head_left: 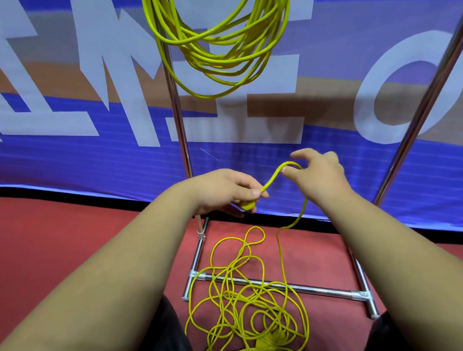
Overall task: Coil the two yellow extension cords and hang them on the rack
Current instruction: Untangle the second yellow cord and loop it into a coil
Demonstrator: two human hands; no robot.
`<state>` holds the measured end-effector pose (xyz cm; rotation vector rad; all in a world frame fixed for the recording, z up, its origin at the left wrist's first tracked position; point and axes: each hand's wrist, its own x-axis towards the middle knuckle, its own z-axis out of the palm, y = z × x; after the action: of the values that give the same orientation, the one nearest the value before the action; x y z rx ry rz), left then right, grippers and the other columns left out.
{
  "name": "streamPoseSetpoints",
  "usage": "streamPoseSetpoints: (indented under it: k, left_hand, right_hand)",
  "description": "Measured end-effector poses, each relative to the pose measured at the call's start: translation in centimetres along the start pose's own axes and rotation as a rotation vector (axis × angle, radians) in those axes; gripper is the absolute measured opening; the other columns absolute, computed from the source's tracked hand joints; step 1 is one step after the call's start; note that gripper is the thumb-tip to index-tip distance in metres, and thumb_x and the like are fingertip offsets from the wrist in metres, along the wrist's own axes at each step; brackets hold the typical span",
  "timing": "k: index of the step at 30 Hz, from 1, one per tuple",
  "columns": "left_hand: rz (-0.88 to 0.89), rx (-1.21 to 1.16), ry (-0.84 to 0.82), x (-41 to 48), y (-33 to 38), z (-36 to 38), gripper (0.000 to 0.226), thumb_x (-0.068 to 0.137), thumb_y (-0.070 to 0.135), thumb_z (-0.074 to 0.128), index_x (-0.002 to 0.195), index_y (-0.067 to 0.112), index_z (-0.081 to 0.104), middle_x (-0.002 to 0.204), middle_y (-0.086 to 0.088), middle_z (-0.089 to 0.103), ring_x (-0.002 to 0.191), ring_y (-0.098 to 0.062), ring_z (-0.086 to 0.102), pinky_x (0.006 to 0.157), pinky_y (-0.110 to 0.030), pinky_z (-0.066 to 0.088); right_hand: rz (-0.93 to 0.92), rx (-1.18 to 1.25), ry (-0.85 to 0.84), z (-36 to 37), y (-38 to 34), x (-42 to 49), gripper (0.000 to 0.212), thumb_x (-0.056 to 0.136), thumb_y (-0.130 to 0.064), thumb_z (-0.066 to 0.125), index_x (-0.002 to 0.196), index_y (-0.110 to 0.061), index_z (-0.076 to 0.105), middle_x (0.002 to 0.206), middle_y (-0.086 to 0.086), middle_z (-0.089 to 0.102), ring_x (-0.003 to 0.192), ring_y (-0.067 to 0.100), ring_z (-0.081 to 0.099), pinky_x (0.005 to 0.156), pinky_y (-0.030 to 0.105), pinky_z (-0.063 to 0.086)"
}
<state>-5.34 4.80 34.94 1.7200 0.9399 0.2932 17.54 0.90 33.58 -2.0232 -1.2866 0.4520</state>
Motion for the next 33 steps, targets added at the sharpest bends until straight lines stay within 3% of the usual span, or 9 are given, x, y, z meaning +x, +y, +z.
streamPoseSetpoints:
  k: [2,5,8,12,16,19,24,28,33]
  left_hand:
    - [0.067,0.029,-0.008,0.4,0.2,0.8,0.019,0.105,0.016,0.061,0.116,0.007,0.072,0.085,-0.003,0.067,0.090,-0.019,0.066,0.087,-0.030,0.054]
    - [0.068,0.083,0.001,1.3,0.0,1.4,0.014,0.103,0.019,0.063,0.111,0.015,0.074,0.086,-0.006,0.067,0.082,-0.016,0.061,0.086,-0.035,0.051]
    - [0.006,0.136,-0.061,1.8,-0.7,2.2,0.014,0.097,0.026,0.070,0.109,0.021,0.076,0.095,-0.009,0.076,0.086,-0.016,0.067,0.089,-0.039,0.051]
    - [-0.047,0.160,-0.073,2.2,-0.7,2.9,0.020,0.097,0.014,0.068,0.114,0.018,0.078,0.108,-0.010,0.079,0.106,-0.023,0.074,0.100,-0.037,0.055]
    - [-0.100,0.129,0.064,3.4,-1.0,3.2,0.036,0.089,-0.008,0.054,0.109,0.012,0.076,0.106,-0.009,0.078,0.105,-0.025,0.074,0.091,-0.038,0.058]
    - [-0.122,0.377,0.193,5.0,-3.0,3.6,0.038,0.089,0.001,0.063,0.126,0.012,0.065,0.121,-0.006,0.071,0.109,-0.024,0.069,0.095,-0.038,0.058]
    - [-0.239,0.783,-0.148,6.6,-6.9,6.2,0.065,0.091,0.009,0.064,0.153,0.019,0.047,0.151,-0.004,0.056,0.133,-0.025,0.057,0.108,-0.033,0.048]
    - [-0.267,0.654,-0.274,6.8,-7.9,7.9,0.027,0.101,0.004,0.059,0.124,0.007,0.073,0.125,-0.011,0.073,0.106,-0.020,0.068,0.083,-0.023,0.051]
    - [-0.314,0.161,0.001,7.7,-5.9,7.5,0.019,0.100,0.016,0.068,0.084,0.009,0.061,0.066,-0.006,0.069,0.065,-0.026,0.073,0.049,-0.028,0.058]
  right_hand:
    - [0.169,-0.057,0.026,-0.2,-0.4,0.1,0.053,0.084,-0.058,0.077,0.114,-0.017,0.062,0.117,0.012,0.055,0.096,0.035,0.060,0.074,0.040,0.052]
    - [0.246,0.177,-0.088,-0.6,-0.7,-0.2,0.030,0.091,-0.032,0.064,0.090,-0.002,0.068,0.091,0.015,0.075,0.071,0.031,0.070,0.064,0.038,0.060]
    - [0.329,0.559,-0.275,-0.2,-1.0,-0.6,0.028,0.093,-0.015,0.053,0.105,-0.004,0.076,0.103,0.013,0.081,0.079,0.024,0.076,0.076,0.040,0.063]
    - [0.230,0.669,-0.331,-0.2,-1.6,-0.5,0.024,0.099,-0.023,0.057,0.101,-0.007,0.075,0.091,0.006,0.081,0.084,0.025,0.077,0.081,0.040,0.062]
    - [0.061,0.698,-0.382,-0.4,-2.0,-1.2,0.023,0.106,-0.022,0.056,0.095,-0.009,0.071,0.071,0.002,0.056,0.059,0.021,0.058,0.073,0.043,0.058]
    - [-0.055,0.709,-0.411,-1.1,-2.2,-1.8,0.025,0.105,-0.028,0.057,0.097,-0.015,0.077,0.068,-0.002,0.041,0.054,0.018,0.033,0.054,0.034,0.044]
    - [-0.097,0.784,-0.413,-3.1,-1.6,-2.5,0.031,0.108,-0.037,0.054,0.102,-0.023,0.082,0.068,-0.005,0.030,0.061,0.020,0.015,0.055,0.032,0.014]
    - [-0.064,0.773,-0.351,-4.3,-0.6,-2.2,0.030,0.106,-0.037,0.056,0.103,-0.022,0.082,0.066,-0.006,0.033,0.056,0.017,0.018,0.054,0.030,0.014]
    - [-0.025,0.681,-0.239,-4.8,0.6,-1.3,0.025,0.101,-0.033,0.061,0.103,-0.020,0.082,0.064,-0.006,0.040,0.053,0.017,0.026,0.049,0.026,0.022]
